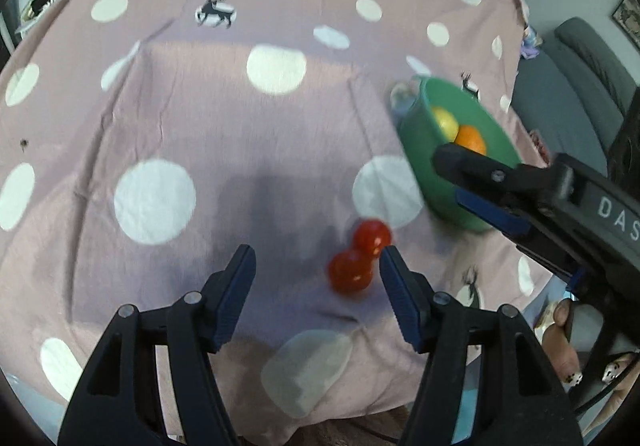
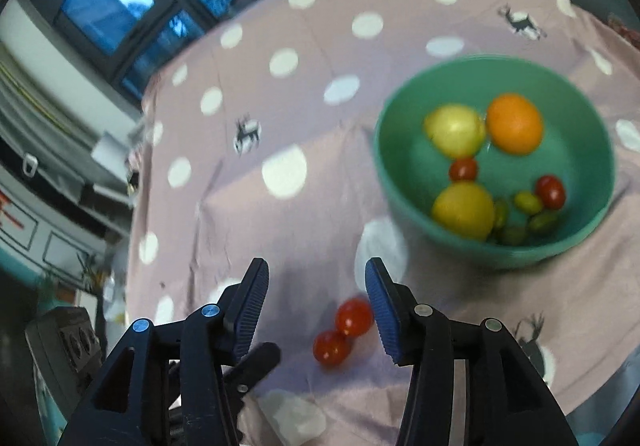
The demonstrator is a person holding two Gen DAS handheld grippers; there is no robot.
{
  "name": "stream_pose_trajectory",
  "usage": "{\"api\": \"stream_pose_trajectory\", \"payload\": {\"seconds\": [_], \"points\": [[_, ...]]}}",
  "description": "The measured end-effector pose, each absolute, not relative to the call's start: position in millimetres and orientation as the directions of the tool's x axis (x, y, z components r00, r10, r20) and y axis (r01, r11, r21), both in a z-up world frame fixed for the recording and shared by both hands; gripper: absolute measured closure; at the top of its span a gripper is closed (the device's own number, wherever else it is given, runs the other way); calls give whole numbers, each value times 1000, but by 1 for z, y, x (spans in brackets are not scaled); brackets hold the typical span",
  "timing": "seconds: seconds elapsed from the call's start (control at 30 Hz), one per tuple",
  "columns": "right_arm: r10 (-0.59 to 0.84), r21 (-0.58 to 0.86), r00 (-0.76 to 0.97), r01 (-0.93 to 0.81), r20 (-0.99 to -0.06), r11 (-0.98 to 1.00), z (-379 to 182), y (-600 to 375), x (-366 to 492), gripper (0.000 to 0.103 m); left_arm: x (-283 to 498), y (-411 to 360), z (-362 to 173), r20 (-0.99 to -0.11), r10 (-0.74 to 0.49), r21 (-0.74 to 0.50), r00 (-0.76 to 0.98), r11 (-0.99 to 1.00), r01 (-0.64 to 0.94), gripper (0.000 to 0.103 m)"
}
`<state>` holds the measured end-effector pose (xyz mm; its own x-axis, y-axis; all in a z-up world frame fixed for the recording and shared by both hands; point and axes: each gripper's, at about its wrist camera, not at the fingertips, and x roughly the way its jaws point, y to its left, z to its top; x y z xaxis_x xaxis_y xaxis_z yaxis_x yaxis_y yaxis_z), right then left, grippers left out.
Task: Organize fruits
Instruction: 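Move the right gripper to a red cherry tomato and close on it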
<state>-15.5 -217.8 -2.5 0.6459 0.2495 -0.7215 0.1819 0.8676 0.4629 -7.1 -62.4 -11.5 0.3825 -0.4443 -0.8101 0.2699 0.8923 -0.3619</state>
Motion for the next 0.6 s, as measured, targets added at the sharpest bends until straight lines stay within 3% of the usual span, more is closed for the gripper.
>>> {"api": "stream_pose_trajectory", "payload": {"seconds": [0.43, 0.6], "points": [[231, 391, 537, 206, -811, 897, -37, -204, 1, 52, 1, -80, -42, -830, -486, -409, 274, 865, 292, 47], [221, 373, 511, 216, -830, 902, -47, -203, 6, 59, 4, -85, -48, -823, -507, -429, 254, 850, 307, 62]]}}
